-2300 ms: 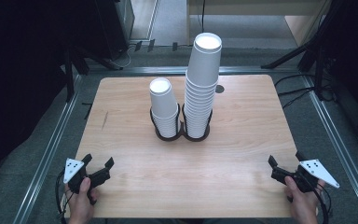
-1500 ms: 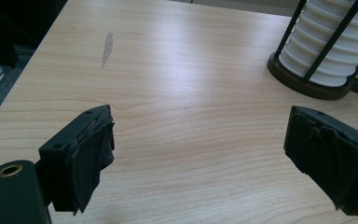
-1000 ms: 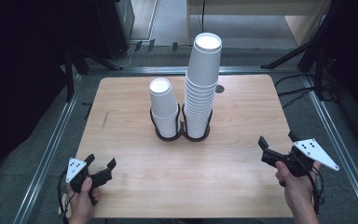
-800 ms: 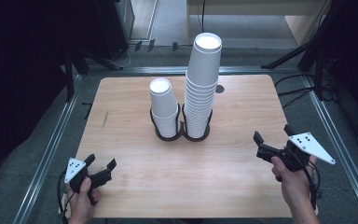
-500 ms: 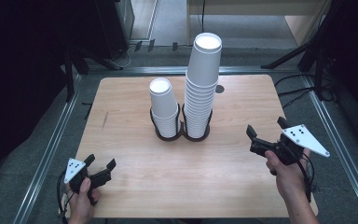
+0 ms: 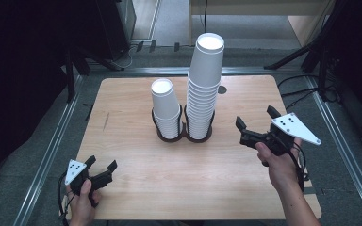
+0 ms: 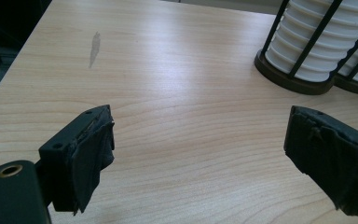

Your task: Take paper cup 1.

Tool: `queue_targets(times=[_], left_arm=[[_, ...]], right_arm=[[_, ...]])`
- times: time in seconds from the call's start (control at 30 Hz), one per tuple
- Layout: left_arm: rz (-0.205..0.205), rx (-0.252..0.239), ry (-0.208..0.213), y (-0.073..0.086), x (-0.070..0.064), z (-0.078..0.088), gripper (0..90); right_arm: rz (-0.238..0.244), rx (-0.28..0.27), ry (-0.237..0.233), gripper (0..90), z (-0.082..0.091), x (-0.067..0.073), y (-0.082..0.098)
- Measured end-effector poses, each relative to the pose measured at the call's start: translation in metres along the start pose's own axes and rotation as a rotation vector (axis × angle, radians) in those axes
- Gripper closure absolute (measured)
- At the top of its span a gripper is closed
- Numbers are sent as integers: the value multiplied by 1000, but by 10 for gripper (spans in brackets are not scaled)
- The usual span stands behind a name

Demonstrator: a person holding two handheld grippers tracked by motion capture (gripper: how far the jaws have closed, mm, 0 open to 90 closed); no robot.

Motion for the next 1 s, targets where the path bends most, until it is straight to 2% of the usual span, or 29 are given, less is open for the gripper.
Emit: queue_targets(times=[0.03, 0.2, 0.4, 0.57, 0.67, 0.8, 1.0], left_arm=[[-1, 0, 0, 0, 0, 0, 83], [-15, -2, -5, 0, -1, 0, 83], [-75, 4, -21, 0, -8, -2, 83], [-98, 11, -27, -4, -8, -6, 83], [-95, 4, -23, -9, -9, -8, 83], [-101, -17, 9, -22, -23, -10, 82], [-131, -46, 59, -41, -51, -14, 82]], right_arm=[[-5, -5, -18, 0, -4, 6, -4], [0, -16, -34, 0, -11, 16, -12], [9, -20, -56, 0, -17, 27, -20], [11, -26, -74, 0, -22, 35, -27], [11, -30, -79, 0, -25, 38, -31], [15, -43, -102, 0, -31, 50, -42], [19, -54, -113, 0, -39, 59, -53]])
Point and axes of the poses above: each handheld gripper's, and its own axes: z roughly backward along the jaws, y roughly out of its underside, x roughly to its left, the point moved 7 cm from there along -z, roughly forward along the jaws, and after that the axes turned 2 degrees about -y, right-handed, at the moved point
